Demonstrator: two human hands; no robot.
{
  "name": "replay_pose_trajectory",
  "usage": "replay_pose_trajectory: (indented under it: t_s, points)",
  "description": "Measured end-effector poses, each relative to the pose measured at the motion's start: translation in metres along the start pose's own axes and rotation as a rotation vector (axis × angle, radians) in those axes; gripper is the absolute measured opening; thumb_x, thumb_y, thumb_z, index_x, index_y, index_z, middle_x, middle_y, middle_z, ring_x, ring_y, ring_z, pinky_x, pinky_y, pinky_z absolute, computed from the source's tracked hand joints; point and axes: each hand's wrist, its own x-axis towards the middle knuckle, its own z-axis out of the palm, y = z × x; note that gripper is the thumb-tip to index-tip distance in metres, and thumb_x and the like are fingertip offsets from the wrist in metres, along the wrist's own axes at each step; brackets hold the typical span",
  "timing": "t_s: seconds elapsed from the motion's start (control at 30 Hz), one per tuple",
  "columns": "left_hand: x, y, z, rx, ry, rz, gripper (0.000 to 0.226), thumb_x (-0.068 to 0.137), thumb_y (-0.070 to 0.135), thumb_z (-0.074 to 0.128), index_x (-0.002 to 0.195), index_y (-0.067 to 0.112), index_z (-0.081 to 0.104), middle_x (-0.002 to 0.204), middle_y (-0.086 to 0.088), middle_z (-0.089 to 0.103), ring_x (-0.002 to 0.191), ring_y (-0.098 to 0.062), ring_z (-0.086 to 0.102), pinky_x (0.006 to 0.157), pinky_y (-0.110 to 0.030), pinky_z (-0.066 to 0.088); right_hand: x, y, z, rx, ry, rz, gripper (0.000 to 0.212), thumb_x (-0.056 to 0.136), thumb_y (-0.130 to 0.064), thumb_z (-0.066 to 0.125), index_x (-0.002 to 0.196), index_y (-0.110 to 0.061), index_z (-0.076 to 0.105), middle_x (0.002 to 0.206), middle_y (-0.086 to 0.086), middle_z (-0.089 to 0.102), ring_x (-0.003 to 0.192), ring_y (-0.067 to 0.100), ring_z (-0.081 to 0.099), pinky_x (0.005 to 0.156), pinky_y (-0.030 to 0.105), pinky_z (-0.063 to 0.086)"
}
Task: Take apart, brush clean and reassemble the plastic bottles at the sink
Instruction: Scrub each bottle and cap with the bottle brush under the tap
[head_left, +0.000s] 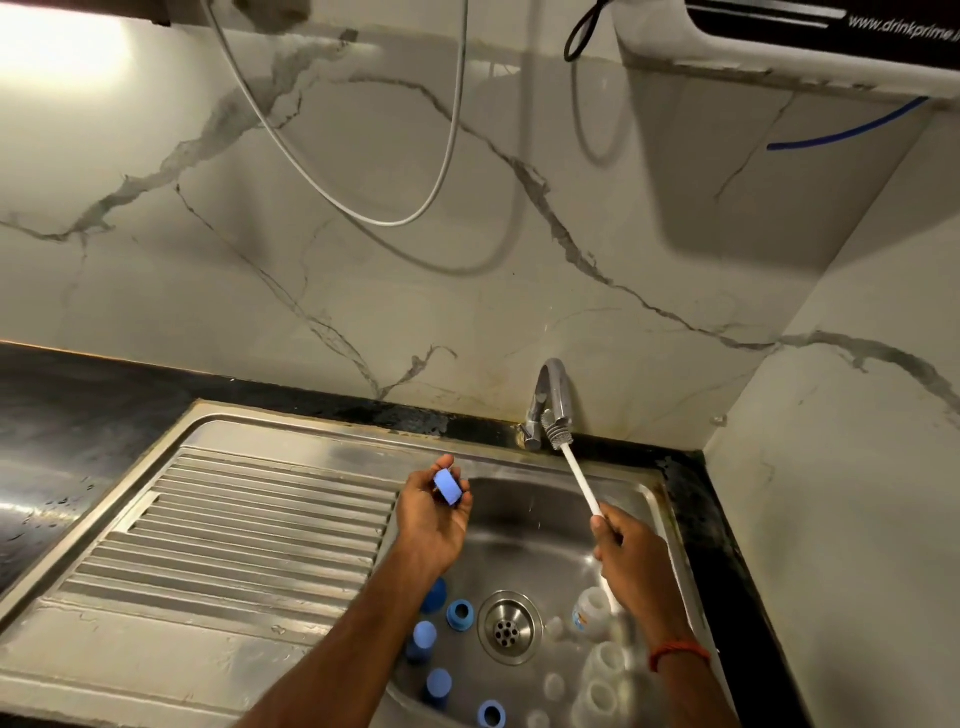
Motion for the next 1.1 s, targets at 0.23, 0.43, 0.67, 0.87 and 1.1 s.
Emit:
replay_pose_trajectory:
  t_s: [0.23,0.43,0.67,0.87,1.1]
  points:
    - [0.003,0.000,0.001,0.012,-0.031,0.022,0.023,0.098,0.019,0.061,0.116,0.007,0.068,0.111,-0.018,0.064,0.087,-0.023,0.067,0.071,-0.031,0.060,-0.020,-0.018,0.002,0.100,-0.226,-0.114,0.018,0.100,-0.022,0.057,0.101,-0.038,0.065,0.071,0.008,0.066,0.058,0.008,0.057,0.058,0.035,0.052]
    - [-0.007,-0.014,0.011,0.031,-0.063,0.067,0.028,0.107,0.020,0.045,0.119,-0.001,0.059,0.103,-0.016,0.066,0.090,-0.021,0.065,0.080,-0.029,0.058,-0.025,-0.043,0.027,-0.070,-0.307,-0.235,0.029,0.103,-0.034,0.048,0.127,-0.028,0.063,0.072,-0.009,0.060,0.064,0.002,0.057,0.060,0.015,0.043]
    - [0.000,0.014,0.010,0.034,-0.011,0.192,0.022,0.105,0.013,0.048,0.108,0.001,0.066,0.092,-0.013,0.066,0.080,-0.017,0.064,0.072,-0.028,0.059,-0.033,-0.039,0.015,-0.021,-0.452,-0.257,0.023,0.103,-0.030,0.051,0.119,-0.029,0.067,0.060,-0.019,0.055,0.057,-0.003,0.051,0.059,0.017,0.040]
    - [-0.005,-0.006,0.023,0.193,0.004,0.255,0.023,0.107,0.015,0.042,0.105,-0.001,0.059,0.095,-0.013,0.062,0.079,-0.017,0.060,0.075,-0.029,0.053,-0.027,-0.053,0.023,-0.078,-0.297,-0.228,0.037,0.104,-0.036,0.046,0.138,-0.026,0.056,0.071,-0.011,0.057,0.061,0.002,0.054,0.055,0.014,0.039]
    - [-0.008,0.010,0.014,0.216,0.051,0.256,0.024,0.106,0.012,0.044,0.106,0.003,0.066,0.099,-0.015,0.066,0.085,-0.021,0.064,0.079,-0.033,0.056,-0.036,-0.044,0.011,-0.027,-0.448,-0.228,0.030,0.103,-0.031,0.050,0.130,-0.030,0.062,0.065,-0.013,0.052,0.059,-0.001,0.051,0.062,0.027,0.047]
